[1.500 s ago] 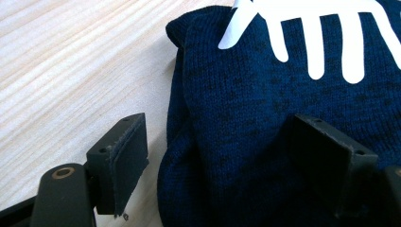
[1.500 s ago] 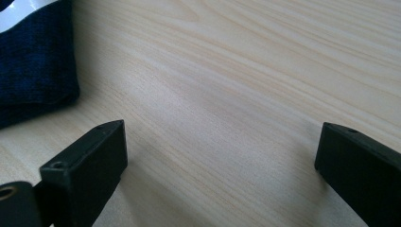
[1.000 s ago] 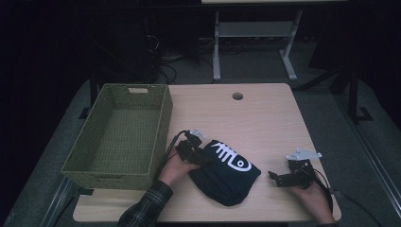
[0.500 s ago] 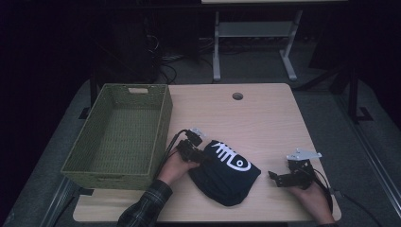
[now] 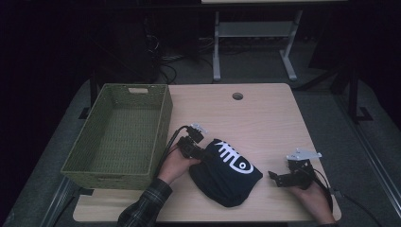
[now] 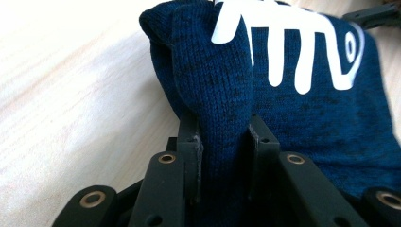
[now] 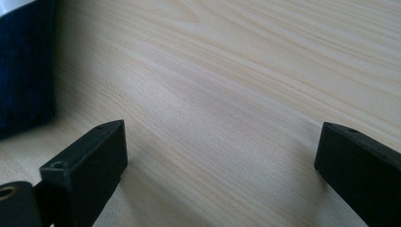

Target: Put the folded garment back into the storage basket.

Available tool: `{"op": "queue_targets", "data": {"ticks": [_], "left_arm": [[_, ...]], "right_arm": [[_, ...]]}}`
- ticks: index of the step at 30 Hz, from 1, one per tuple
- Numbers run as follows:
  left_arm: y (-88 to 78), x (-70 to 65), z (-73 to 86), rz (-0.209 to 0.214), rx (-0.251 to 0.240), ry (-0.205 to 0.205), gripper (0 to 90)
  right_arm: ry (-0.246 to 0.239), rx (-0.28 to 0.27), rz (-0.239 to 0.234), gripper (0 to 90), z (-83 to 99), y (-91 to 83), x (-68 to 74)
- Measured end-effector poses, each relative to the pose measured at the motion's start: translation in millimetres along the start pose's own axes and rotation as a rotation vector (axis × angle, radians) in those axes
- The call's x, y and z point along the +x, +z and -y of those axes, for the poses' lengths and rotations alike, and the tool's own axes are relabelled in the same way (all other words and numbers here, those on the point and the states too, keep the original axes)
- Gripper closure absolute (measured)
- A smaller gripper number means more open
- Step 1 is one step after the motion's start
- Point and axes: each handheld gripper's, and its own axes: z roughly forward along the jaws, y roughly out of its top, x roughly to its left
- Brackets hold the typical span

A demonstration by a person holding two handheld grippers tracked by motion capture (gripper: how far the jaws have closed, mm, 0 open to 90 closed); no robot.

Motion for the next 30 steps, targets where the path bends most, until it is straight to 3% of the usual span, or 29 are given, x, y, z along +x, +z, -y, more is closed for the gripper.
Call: {"op": "queue_targets", "data": {"ticks": [13, 30], "left_arm": [[-37.0, -31.8, -32.2, -0.026, 0.028, 0.072, 72.8], [-93.2, -52.1, -60.2, -0.054, 0.045, 0.146, 72.9]], "right_arm": [[0.000, -0.002, 0.000, 2.9, 0.0, 0.1, 0.0], [0.003, -0.003, 0.000, 3.0, 0.0, 0.1, 0.0]]}}
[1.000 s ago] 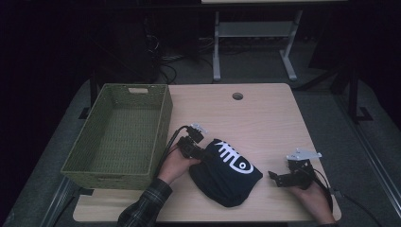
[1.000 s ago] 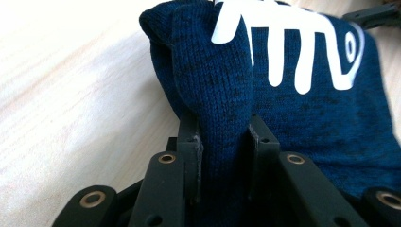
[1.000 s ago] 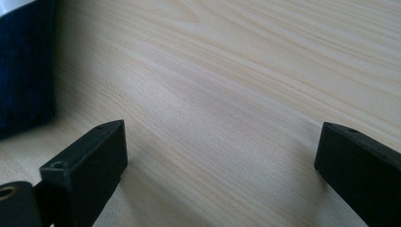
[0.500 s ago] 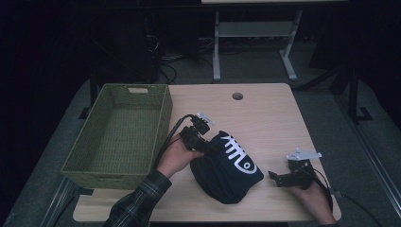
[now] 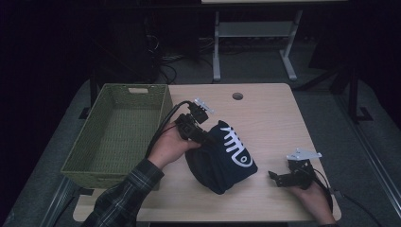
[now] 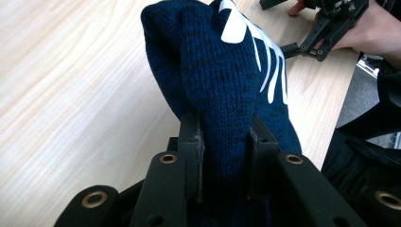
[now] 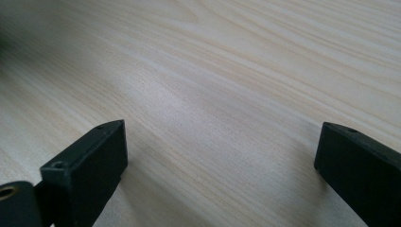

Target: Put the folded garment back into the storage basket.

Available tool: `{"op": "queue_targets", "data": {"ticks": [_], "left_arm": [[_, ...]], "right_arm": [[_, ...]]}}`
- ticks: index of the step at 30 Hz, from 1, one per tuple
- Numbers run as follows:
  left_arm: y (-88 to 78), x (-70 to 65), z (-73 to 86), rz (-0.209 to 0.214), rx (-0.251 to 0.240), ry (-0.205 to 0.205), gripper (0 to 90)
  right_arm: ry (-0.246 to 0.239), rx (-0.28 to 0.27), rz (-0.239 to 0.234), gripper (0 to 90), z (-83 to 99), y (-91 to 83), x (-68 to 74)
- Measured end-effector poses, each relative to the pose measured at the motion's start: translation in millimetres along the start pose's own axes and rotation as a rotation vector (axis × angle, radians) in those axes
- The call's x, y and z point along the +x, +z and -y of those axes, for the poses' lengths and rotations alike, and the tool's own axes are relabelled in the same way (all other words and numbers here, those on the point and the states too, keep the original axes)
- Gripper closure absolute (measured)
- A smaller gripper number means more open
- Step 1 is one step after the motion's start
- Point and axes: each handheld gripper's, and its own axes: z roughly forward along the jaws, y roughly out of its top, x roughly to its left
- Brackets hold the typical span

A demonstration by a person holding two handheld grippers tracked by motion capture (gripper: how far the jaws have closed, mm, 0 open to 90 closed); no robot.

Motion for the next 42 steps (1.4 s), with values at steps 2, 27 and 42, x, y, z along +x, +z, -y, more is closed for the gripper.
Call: {"op": "queue_targets", "data": {"ticks": [2, 27, 42], "left_arm": [[-6.0, 0.7, -1.1, -0.001, 0.001, -0.001, 72.9], [-109.7, 20.3, 5.4, -0.048, -0.054, -0.073, 72.9], [-180.4, 35.4, 31.9, -0.165, -0.119, -0.141, 72.9]], "right_arm": [[0.000, 0.000, 0.000, 3.0, 0.0, 0.0, 0.0], [0.000, 0.000, 0.000, 3.0, 0.0, 0.0, 0.0], [0.000, -0.001, 0.000, 3.0, 0.0, 0.0, 0.0]]}}
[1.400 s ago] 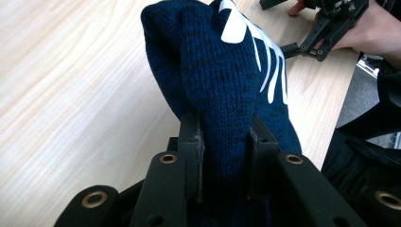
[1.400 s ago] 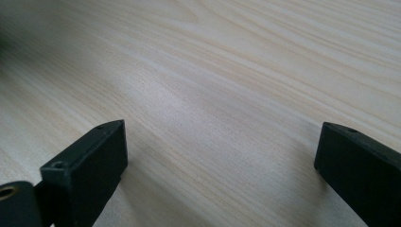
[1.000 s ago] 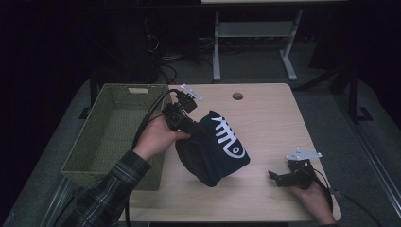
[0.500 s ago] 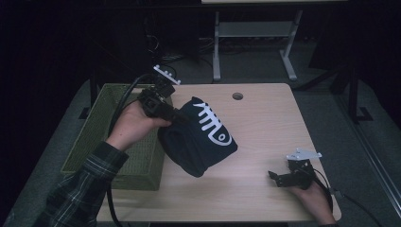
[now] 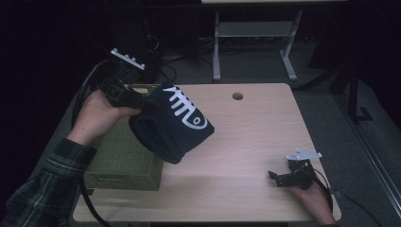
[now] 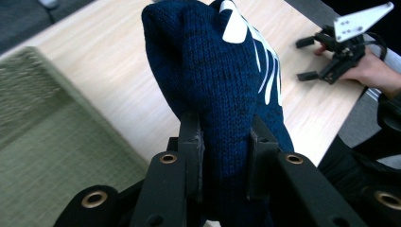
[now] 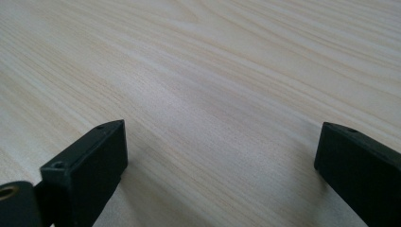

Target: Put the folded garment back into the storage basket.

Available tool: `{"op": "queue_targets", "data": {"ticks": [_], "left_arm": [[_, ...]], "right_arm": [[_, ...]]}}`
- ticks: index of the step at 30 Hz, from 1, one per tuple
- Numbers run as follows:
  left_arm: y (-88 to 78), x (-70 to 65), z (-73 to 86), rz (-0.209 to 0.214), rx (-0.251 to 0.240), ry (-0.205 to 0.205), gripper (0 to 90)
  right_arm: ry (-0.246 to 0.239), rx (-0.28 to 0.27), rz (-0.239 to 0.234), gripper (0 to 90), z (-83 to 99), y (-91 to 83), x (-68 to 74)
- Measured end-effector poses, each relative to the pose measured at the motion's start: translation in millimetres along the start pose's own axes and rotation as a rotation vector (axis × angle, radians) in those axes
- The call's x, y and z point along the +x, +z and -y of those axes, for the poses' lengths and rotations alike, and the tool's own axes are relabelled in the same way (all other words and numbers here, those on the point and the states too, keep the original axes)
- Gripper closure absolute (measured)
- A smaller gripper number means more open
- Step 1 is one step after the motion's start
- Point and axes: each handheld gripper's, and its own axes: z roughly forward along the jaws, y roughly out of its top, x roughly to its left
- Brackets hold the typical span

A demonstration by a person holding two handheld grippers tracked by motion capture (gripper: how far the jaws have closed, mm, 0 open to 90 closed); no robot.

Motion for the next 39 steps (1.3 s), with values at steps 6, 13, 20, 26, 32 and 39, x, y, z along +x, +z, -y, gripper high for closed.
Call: {"op": "queue_targets", "data": {"ticks": [6, 13, 20, 26, 32, 39], "left_arm": [[-29.7, 13.4, 13.0, -0.051, -0.041, -0.037, 72.9], [-54.5, 37.9, 35.2, -0.117, -0.065, -0.109, 72.9], [-60.7, 62.6, 60.1, -0.183, -0.073, -0.196, 72.9], [-52.6, 75.5, 77.0, -0.225, -0.075, -0.262, 72.9], [-37.1, 84.4, 89.1, -0.267, -0.049, -0.295, 72.9], [-21.7, 99.7, 104.6, -0.294, -0.033, -0.348, 73.0]], "right_arm": [[0.000, 0.000, 0.000, 3.0, 0.0, 0.0, 0.0], [0.000, 0.000, 0.000, 3.0, 0.0, 0.0, 0.0], [0.000, 0.000, 0.000, 3.0, 0.0, 0.0, 0.0], [0.000, 0.000, 0.000, 3.0, 0.0, 0.0, 0.0], [0.000, 0.000, 0.000, 3.0, 0.0, 0.0, 0.0], [0.000, 0.000, 0.000, 3.0, 0.0, 0.0, 0.0]]}}
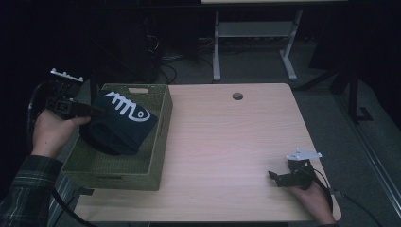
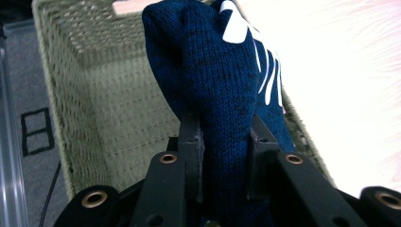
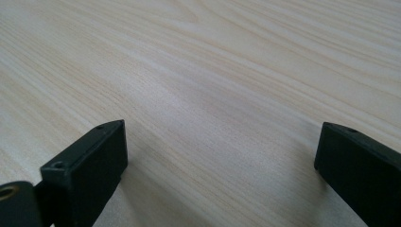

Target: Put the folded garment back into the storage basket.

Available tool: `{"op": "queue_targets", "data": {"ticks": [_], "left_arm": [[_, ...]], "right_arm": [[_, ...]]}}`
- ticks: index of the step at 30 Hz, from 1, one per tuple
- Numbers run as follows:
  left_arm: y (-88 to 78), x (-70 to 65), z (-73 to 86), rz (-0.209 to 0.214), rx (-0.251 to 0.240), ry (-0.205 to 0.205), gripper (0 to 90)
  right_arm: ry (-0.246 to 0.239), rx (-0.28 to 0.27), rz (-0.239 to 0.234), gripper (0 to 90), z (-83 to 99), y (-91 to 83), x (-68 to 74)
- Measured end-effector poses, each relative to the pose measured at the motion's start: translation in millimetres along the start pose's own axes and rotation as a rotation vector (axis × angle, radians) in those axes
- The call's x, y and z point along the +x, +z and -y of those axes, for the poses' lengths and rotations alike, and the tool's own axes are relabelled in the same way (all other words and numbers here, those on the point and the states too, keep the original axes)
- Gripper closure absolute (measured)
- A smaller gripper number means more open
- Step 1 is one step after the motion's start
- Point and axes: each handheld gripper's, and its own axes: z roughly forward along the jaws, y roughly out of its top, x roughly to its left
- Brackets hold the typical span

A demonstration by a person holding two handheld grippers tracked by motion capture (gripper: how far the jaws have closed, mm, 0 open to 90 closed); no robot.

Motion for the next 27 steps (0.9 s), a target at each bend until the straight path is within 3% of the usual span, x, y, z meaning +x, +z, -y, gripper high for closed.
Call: {"op": "queue_targets", "data": {"ticks": [5, 17, 27], "left_arm": [[12.7, 5.4, 6.0, -0.006, 0.018, -0.030, 73.0], [36.9, 2.7, 15.6, 0.029, 0.040, -0.048, 73.0], [65.5, 16.3, 28.2, 0.047, 0.063, -0.081, 72.9]], "right_arm": [[0.000, 0.000, 0.000, 3.0, 0.0, 0.0, 0.0], [0.000, 0.001, 0.000, 3.0, 0.0, 0.0, 0.0], [-0.001, 0.001, 0.000, 3.0, 0.0, 0.0, -0.1]]}}
